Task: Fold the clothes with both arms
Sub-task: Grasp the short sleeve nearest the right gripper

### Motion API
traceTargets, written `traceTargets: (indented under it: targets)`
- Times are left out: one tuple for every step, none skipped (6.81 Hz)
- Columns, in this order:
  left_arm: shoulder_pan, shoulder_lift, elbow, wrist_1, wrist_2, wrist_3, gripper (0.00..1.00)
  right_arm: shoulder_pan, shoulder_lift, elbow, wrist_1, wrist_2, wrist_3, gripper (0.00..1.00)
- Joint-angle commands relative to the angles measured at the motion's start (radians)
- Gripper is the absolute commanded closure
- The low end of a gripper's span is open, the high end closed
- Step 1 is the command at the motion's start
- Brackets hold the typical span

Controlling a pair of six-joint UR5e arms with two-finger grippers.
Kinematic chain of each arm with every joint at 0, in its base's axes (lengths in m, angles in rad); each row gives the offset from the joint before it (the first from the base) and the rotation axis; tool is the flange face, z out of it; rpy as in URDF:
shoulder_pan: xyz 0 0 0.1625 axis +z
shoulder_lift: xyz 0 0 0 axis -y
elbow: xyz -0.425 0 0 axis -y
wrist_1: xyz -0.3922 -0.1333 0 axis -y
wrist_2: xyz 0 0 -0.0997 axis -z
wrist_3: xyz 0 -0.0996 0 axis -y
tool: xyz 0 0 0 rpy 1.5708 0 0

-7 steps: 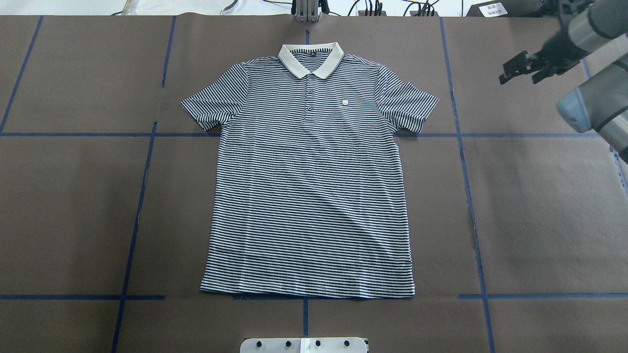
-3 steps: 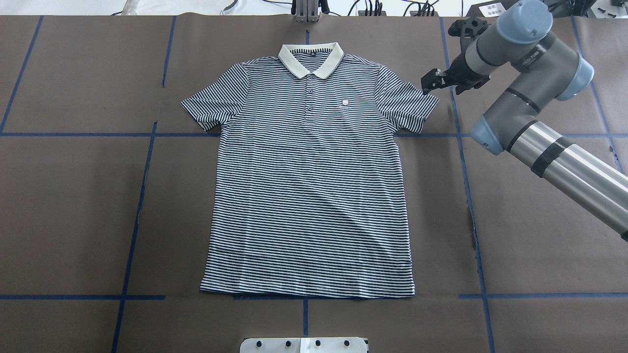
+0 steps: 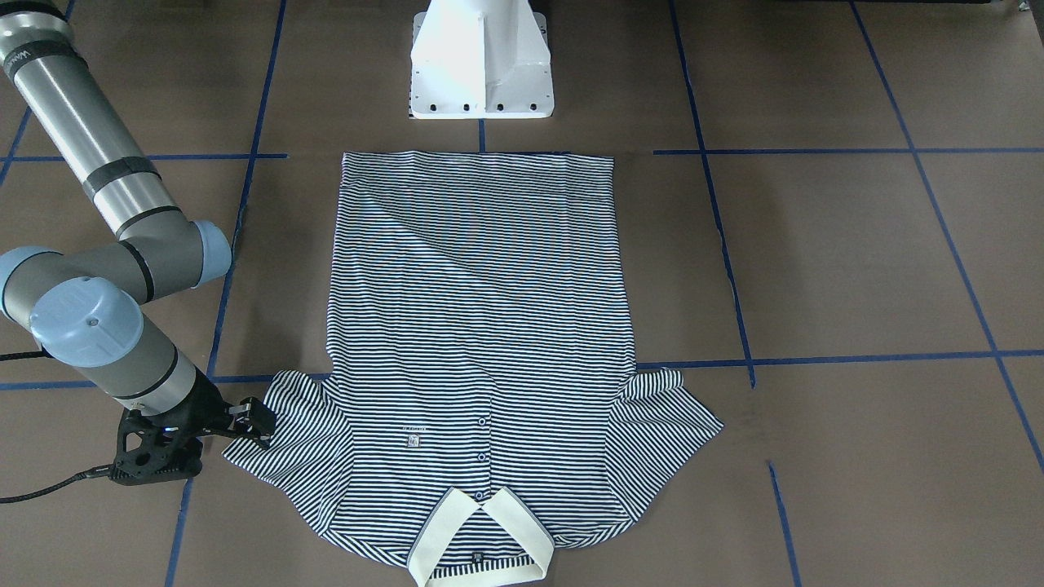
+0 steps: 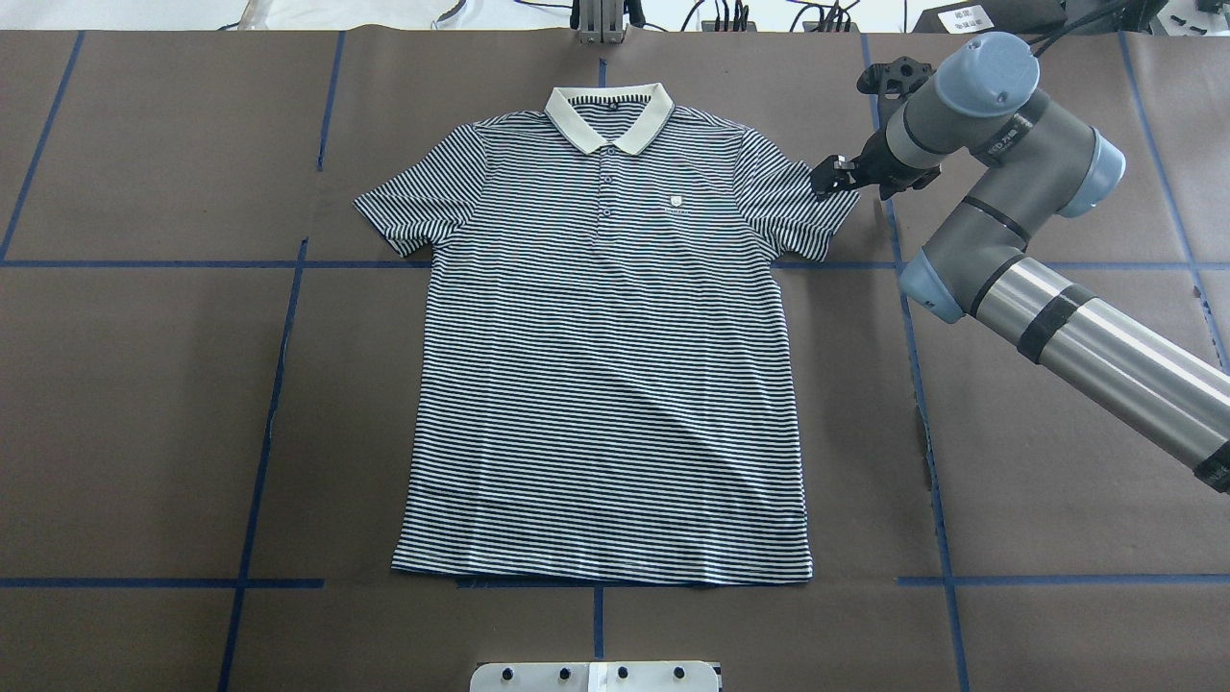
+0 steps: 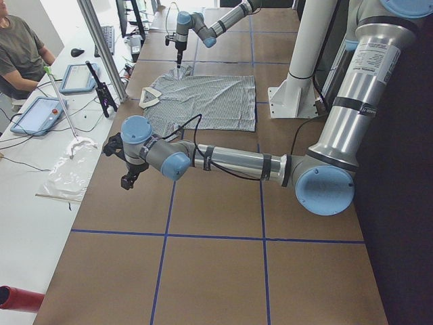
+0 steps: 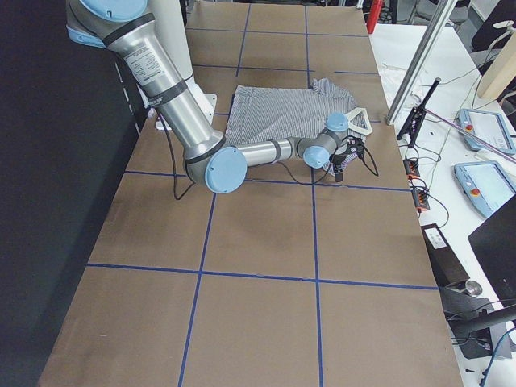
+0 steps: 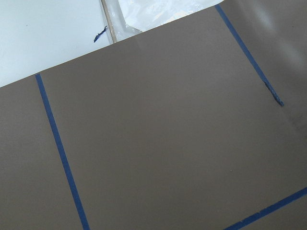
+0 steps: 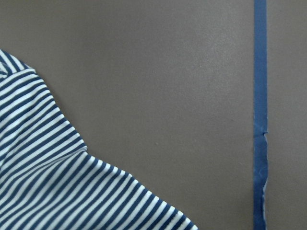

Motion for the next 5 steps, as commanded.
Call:
traceTargets:
  targets:
    - [0.0, -0.001, -0.001, 0.001, -0.001, -0.001, 0.0, -0.004, 0.001, -0.003, -0.001, -0.005, 0.002, 0.38]
    - [0.0, -0.003, 0.001, 0.001, -0.001, -0.001, 0.0, -0.004, 0.001, -0.003, -0.003, -0.005, -0.003, 0.73]
    - [0.0, -0.009, 0.001, 0.002, -0.001, -0.001, 0.0, -0.004, 0.002, -0.003, -0.004, -0.003, -0.004, 1.0]
    - [0.0, -0.009, 0.002, 0.002, -0.001, -0.001, 0.0, -0.004, 0.008, -0.003, -0.006, -0.003, -0.006, 1.0]
    - [0.0, -0.013, 0.003, 0.004, -0.001, -0.001, 0.0, -0.004, 0.014, 0.0, -0.006, -0.003, 0.002, 1.0]
